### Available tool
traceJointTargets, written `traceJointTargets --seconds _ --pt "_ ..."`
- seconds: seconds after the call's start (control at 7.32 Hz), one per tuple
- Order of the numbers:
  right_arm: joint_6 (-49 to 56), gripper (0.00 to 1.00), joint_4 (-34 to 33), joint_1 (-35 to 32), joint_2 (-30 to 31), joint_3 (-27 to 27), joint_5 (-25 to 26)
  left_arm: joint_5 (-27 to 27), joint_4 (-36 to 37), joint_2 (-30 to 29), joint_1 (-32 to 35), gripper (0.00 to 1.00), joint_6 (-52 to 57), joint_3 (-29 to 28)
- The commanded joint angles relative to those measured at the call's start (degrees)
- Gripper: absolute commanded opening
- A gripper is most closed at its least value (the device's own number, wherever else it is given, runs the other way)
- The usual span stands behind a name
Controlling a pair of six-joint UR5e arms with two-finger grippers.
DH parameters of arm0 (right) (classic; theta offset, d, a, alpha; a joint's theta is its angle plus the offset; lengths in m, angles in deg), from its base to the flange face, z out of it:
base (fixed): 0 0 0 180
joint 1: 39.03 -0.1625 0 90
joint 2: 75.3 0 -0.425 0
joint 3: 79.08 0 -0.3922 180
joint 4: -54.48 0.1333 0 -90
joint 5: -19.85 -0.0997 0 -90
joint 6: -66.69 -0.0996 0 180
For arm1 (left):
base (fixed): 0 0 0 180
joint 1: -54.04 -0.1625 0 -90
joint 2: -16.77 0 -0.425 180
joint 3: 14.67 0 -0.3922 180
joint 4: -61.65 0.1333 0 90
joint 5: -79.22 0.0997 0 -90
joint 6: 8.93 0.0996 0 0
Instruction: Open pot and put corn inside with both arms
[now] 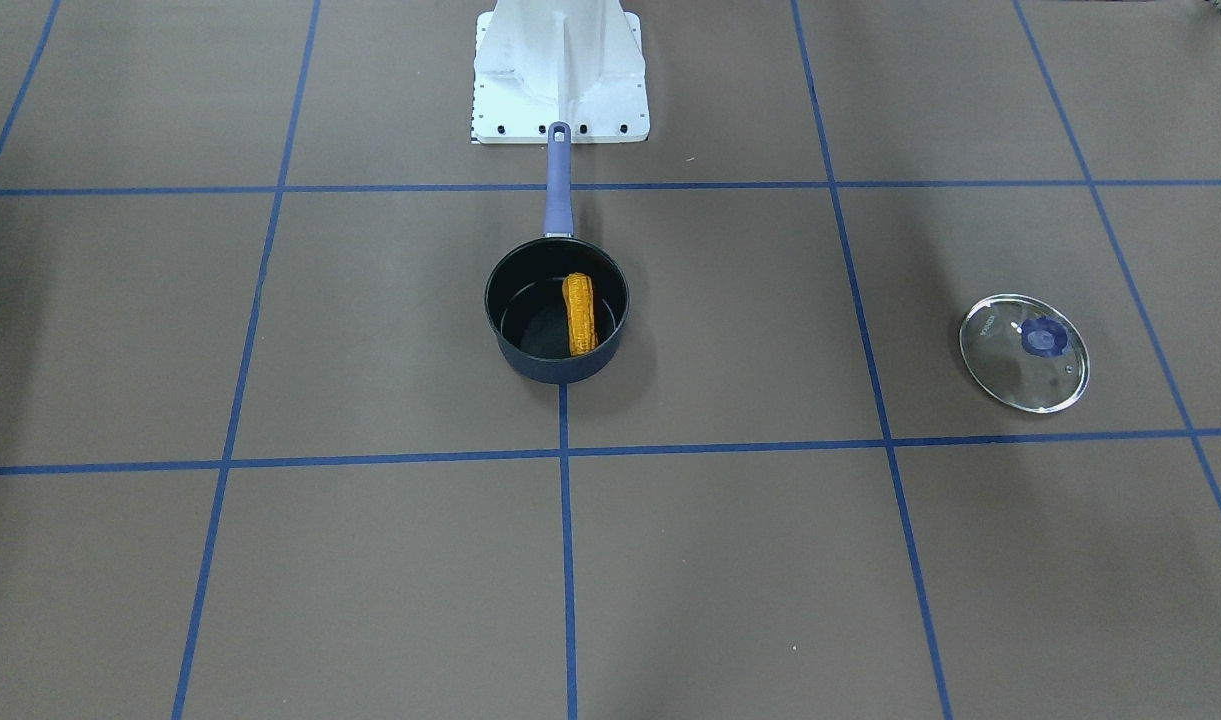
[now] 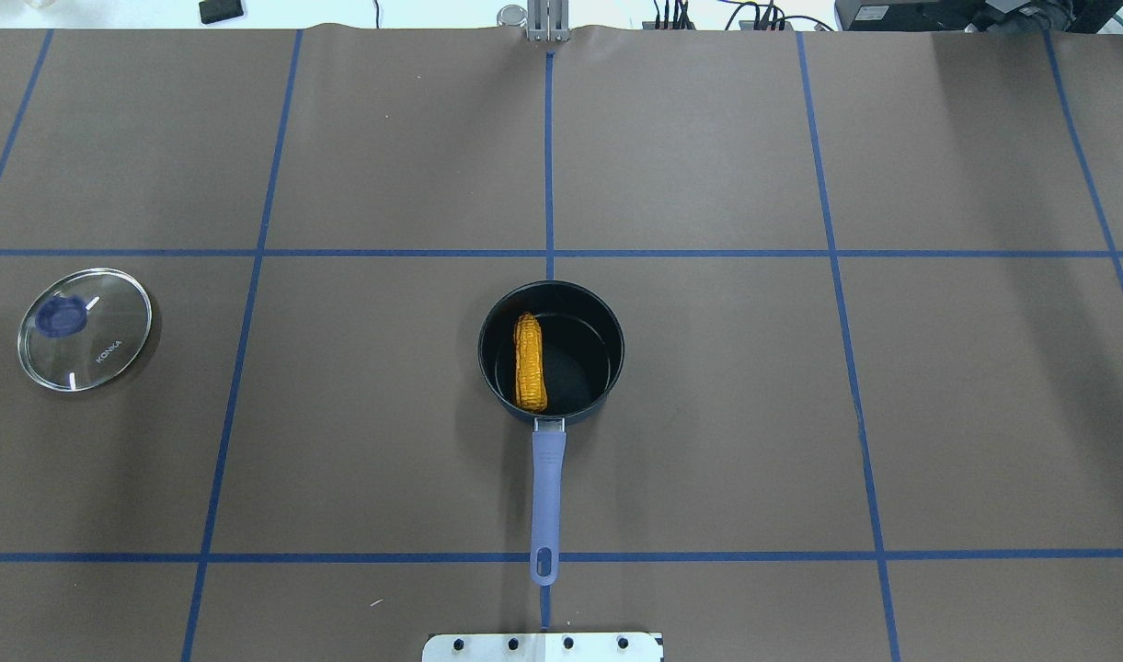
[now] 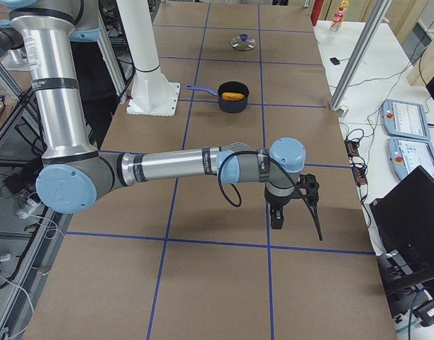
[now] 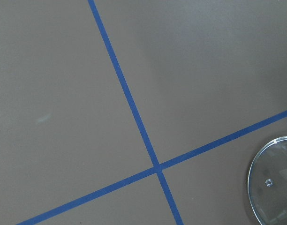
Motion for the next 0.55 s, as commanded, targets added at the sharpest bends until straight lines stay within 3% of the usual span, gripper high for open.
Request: traceJointTargets --seconds 0.0,0.41 --pt "-0.3 1.0 -0.6 -1.7 2.0 -3.3 -0.1 0.0 0.1 -0.3 0.0 0.98 -0.1 0.1" --pt "-0.3 1.0 -0.5 -4.0 3.3 -4.4 -0.1 -0.1 0.0 -0.1 0.0 0.98 -0.1 0.1"
